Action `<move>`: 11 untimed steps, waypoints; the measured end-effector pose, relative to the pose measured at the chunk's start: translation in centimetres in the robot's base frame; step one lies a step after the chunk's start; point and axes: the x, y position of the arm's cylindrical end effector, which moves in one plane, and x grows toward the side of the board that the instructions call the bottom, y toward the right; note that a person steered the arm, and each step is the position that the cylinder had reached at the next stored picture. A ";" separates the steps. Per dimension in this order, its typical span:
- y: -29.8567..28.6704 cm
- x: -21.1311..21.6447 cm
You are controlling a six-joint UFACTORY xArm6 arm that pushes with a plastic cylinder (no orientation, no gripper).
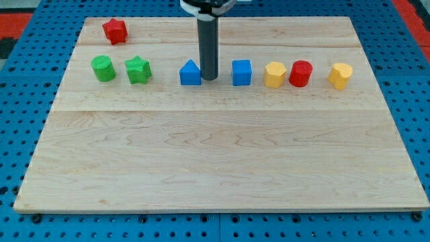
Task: Push the blue cube towards the top center
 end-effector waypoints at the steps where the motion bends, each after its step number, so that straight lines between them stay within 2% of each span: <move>1: 3.1 3.9; 2: 8.1 3.6; 3: 8.1 -1.6; 4: 5.5 -6.9; 5: 4.7 -2.7; 6: 2.4 -2.7; 9: 1.7 -13.5; 10: -1.1 -13.2; 11: -0.5 -10.2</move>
